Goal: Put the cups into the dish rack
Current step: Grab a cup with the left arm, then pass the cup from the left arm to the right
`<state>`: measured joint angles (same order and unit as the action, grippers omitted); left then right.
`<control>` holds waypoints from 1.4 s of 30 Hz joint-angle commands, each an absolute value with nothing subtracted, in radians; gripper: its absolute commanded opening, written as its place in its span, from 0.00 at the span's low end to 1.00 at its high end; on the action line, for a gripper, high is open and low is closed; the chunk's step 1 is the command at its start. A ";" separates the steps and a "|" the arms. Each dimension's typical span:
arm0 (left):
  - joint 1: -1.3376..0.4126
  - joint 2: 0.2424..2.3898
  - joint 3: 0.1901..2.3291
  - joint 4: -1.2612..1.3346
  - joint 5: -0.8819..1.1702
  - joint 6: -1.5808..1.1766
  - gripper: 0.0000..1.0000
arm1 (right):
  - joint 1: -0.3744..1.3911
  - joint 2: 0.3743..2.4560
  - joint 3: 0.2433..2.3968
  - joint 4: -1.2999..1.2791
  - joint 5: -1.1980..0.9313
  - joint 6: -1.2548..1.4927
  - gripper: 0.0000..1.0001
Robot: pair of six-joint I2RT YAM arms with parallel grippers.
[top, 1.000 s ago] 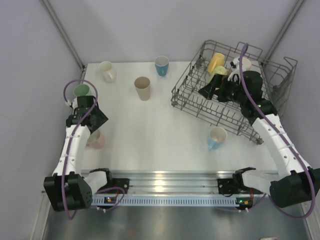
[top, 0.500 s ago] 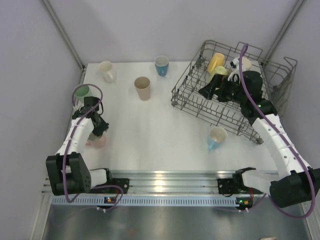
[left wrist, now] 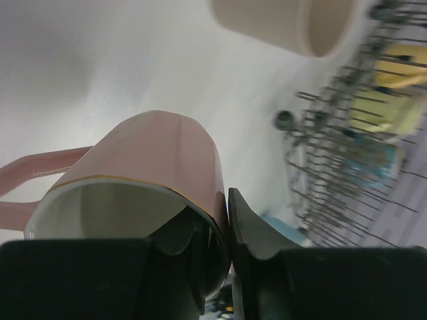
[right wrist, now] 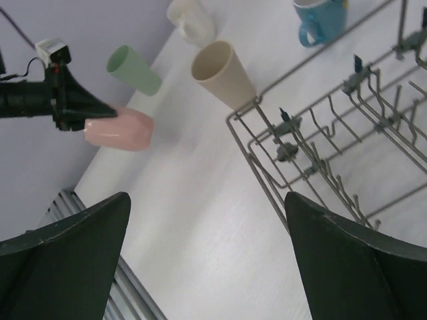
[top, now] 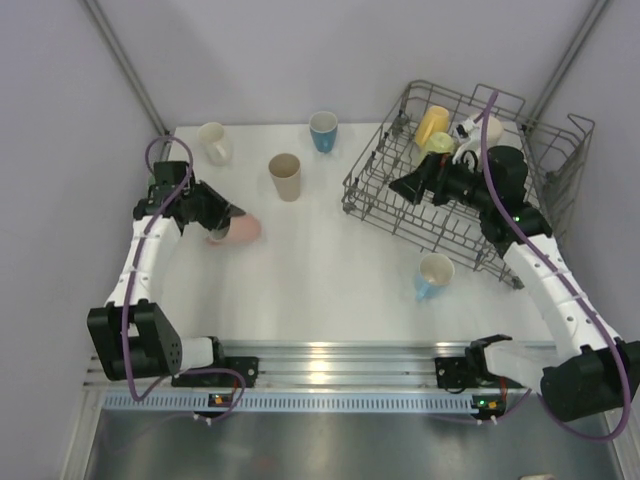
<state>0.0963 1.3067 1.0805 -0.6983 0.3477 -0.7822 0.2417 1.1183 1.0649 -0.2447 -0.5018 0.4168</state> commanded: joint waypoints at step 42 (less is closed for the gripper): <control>-0.262 1.216 1.272 0.546 0.700 -2.131 0.00 | 0.600 1.720 1.459 1.039 -1.092 0.569 0.86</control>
<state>-0.2409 1.2732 1.2694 0.4099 0.7685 -1.9747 0.5739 1.7344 1.3964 1.0332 -1.0824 0.6365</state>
